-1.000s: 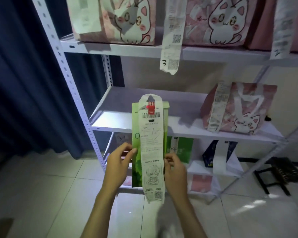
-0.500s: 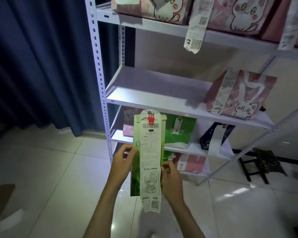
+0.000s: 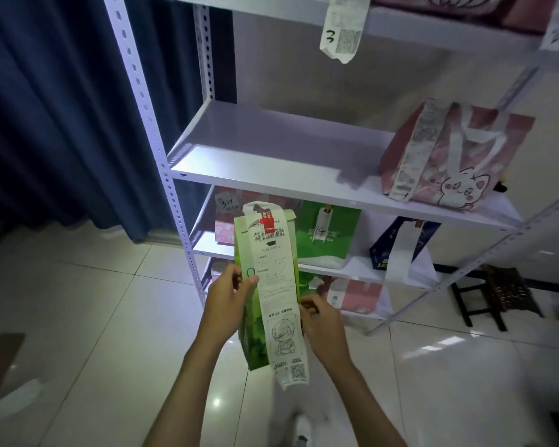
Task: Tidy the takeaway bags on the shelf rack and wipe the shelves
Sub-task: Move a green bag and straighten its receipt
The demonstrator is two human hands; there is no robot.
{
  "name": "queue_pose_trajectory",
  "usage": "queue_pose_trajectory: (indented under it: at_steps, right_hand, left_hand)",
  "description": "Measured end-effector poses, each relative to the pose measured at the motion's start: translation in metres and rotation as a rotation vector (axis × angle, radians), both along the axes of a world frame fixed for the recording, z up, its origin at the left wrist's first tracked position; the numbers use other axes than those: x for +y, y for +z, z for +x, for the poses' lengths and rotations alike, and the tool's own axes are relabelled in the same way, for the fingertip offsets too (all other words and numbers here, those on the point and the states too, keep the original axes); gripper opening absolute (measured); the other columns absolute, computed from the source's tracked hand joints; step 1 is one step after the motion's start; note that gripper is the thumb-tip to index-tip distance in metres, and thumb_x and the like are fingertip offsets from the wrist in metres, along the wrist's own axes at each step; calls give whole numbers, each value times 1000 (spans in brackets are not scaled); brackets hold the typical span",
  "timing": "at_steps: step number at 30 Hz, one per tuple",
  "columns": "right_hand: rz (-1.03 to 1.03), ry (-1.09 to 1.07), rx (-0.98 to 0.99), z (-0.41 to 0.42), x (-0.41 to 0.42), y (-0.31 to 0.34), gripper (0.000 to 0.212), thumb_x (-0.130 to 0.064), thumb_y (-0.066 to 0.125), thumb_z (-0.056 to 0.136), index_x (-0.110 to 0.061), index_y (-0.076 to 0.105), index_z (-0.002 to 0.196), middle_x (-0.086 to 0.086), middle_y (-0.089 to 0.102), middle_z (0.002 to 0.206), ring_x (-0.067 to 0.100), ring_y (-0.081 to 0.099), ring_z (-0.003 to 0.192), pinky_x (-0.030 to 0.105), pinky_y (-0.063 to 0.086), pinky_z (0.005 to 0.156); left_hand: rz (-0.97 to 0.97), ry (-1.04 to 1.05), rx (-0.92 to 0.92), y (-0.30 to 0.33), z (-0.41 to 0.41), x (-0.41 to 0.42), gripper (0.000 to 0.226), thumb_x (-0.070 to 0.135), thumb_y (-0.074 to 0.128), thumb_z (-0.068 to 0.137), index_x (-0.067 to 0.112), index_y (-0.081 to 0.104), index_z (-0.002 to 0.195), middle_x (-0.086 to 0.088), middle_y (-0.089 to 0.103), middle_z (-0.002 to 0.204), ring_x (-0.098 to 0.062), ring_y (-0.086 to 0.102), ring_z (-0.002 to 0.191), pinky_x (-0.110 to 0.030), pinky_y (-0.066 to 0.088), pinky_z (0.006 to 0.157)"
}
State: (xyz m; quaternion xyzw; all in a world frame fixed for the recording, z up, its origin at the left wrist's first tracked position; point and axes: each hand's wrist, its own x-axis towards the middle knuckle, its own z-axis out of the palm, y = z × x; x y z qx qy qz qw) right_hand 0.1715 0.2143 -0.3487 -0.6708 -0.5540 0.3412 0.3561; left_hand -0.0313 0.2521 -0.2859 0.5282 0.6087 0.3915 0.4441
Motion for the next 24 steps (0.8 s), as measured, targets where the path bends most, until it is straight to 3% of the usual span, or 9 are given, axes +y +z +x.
queue_pose_trajectory:
  at_steps: [3, 7, 14, 18, 21, 24]
  right_hand:
    - [-17, 62, -45, 29, 28, -16, 10, -22, 67, 97, -24, 73, 104, -11, 73, 98, 1, 66, 90, 25, 58, 80]
    - [-54, 86, -61, 75, 74, -35, 15, -17, 65, 97, -22, 75, 108, -10, 75, 100, 1, 68, 91, 23, 56, 84]
    - [-180, -86, -81, 156, 175, -84, 18, -9, 60, 95, -23, 69, 100, 2, 74, 92, 19, 69, 73, 31, 57, 64]
    - [-311, -246, -157, 182, 222, -118, 26, -11, 62, 96, -5, 57, 121, -2, 60, 91, 10, 56, 67, 16, 37, 49]
    - [-359, -283, -194, 191, 248, -138, 43, -23, 64, 97, -6, 54, 135, 8, 63, 128, 17, 60, 94, 15, 38, 62]
    - [-346, -275, -165, 193, 264, -143, 34, -23, 62, 99, -9, 55, 129, 12, 63, 126, 28, 63, 103, 33, 49, 78]
  left_hand:
    - [-1, 24, 53, -9, 19, 16, 12, 27, 62, 100, 17, 56, 98, 15, 69, 105, -5, 69, 90, -15, 58, 62]
    - [-24, 62, 134, -28, 44, 34, 18, 27, 64, 99, 21, 50, 90, 16, 66, 105, -7, 67, 90, -25, 61, 72]
    - [-69, 255, 147, -60, 79, 68, 18, 26, 64, 99, 11, 53, 96, 14, 66, 104, -8, 65, 91, -27, 60, 72]
    - [-98, 301, 171, -68, 92, 79, 16, 27, 64, 97, 15, 53, 96, 4, 68, 112, -13, 65, 91, -39, 62, 82]
    - [-127, 322, 196, -72, 97, 84, 14, 27, 64, 97, 17, 53, 96, 4, 67, 115, -16, 64, 92, -45, 61, 85]
    - [-136, 339, 232, -73, 97, 85, 15, 29, 63, 98, 19, 53, 94, 8, 66, 109, -14, 64, 90, -41, 62, 83]
